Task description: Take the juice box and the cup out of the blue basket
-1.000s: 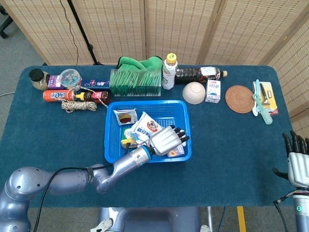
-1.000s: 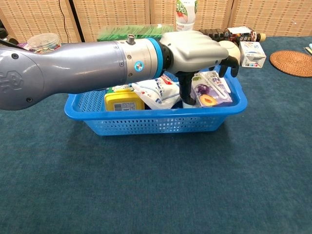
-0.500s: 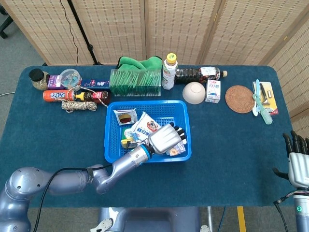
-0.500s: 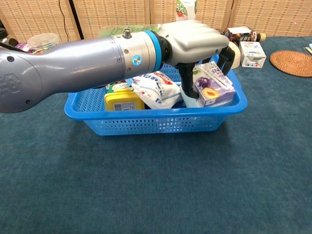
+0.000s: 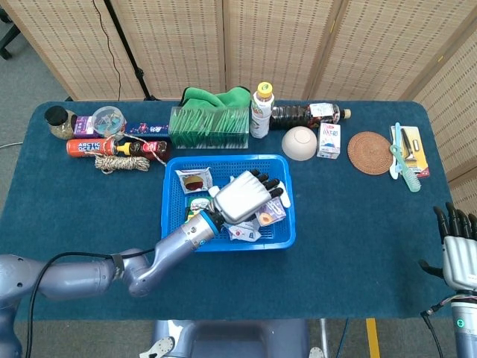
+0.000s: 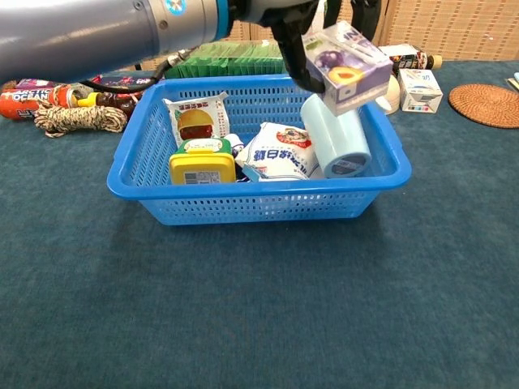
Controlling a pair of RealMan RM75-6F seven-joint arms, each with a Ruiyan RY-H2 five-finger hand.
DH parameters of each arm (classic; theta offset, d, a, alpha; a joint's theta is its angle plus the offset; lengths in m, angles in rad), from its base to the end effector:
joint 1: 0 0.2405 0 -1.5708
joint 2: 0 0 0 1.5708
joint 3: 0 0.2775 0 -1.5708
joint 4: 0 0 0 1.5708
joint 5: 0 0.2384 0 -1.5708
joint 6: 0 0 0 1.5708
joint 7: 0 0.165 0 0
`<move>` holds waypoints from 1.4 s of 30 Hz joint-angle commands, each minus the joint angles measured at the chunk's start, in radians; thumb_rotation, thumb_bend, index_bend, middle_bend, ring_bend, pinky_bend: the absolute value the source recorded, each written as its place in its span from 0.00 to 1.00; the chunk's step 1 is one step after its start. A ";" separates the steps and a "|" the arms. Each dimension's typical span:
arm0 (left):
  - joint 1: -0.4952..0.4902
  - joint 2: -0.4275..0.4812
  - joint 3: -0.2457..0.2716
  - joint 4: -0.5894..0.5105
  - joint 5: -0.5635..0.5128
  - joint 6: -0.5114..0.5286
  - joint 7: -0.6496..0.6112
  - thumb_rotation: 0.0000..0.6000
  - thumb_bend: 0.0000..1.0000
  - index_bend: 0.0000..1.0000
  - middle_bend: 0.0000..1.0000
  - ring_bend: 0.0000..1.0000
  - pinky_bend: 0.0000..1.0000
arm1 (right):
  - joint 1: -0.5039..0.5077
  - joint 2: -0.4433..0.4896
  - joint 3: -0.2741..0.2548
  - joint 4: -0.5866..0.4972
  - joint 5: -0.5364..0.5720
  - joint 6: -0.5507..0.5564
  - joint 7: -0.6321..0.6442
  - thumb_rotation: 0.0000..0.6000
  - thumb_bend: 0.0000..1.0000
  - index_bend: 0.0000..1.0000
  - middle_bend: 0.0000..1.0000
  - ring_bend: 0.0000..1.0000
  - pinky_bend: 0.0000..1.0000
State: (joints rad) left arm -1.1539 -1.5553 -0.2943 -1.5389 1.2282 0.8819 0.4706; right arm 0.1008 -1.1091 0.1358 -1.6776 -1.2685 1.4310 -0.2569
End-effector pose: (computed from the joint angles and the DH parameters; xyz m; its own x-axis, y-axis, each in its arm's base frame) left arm 0.0597 0.3936 -0.0466 0.5299 -0.0625 0.8458 0.4973 -0.7849 -0.3696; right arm -0.3533 -0.2271 0.1570 0.5354 -0.0168 0.8445 -0.8275 0.1899 0.5284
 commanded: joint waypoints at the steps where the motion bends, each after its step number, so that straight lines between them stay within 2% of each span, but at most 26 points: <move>1: 0.025 0.050 0.012 -0.041 -0.017 0.004 -0.003 1.00 0.20 0.39 0.47 0.40 0.46 | 0.000 0.000 -0.001 -0.002 -0.001 0.000 -0.001 1.00 0.00 0.00 0.00 0.00 0.00; 12: 0.100 0.147 0.052 -0.072 0.001 0.053 -0.060 1.00 0.20 0.39 0.47 0.40 0.46 | 0.002 0.000 -0.009 -0.010 -0.007 -0.006 -0.008 1.00 0.00 0.00 0.00 0.00 0.00; 17: 0.185 0.227 0.089 -0.067 0.034 0.101 -0.169 1.00 0.20 0.39 0.47 0.40 0.46 | 0.002 0.001 -0.012 -0.013 -0.011 -0.005 -0.011 1.00 0.00 0.00 0.00 0.00 0.00; 25: 0.314 0.306 0.155 0.044 0.081 0.150 -0.373 1.00 0.20 0.39 0.47 0.40 0.46 | 0.004 -0.002 -0.019 -0.019 -0.019 -0.006 -0.023 1.00 0.00 0.00 0.00 0.00 0.00; 32: 0.391 0.288 0.205 0.179 0.108 0.154 -0.522 1.00 0.20 0.39 0.47 0.40 0.46 | 0.004 -0.004 -0.023 -0.023 -0.024 -0.005 -0.030 1.00 0.00 0.00 0.00 0.00 0.00; 37: 0.420 0.226 0.236 0.303 0.126 0.127 -0.596 1.00 0.20 0.38 0.47 0.40 0.46 | 0.006 -0.006 -0.028 -0.026 -0.025 -0.012 -0.038 1.00 0.00 0.00 0.00 0.00 0.00; 42: 0.433 0.155 0.254 0.397 0.131 0.095 -0.616 1.00 0.20 0.38 0.47 0.39 0.46 | 0.007 -0.007 -0.025 -0.027 -0.018 -0.012 -0.040 1.00 0.00 0.00 0.00 0.00 0.00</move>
State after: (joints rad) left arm -0.7304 -1.3746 -0.0506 -1.1697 1.3557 0.9926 -0.1355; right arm 0.1079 -1.1163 0.1104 -1.7043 -1.2875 1.4183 -0.2967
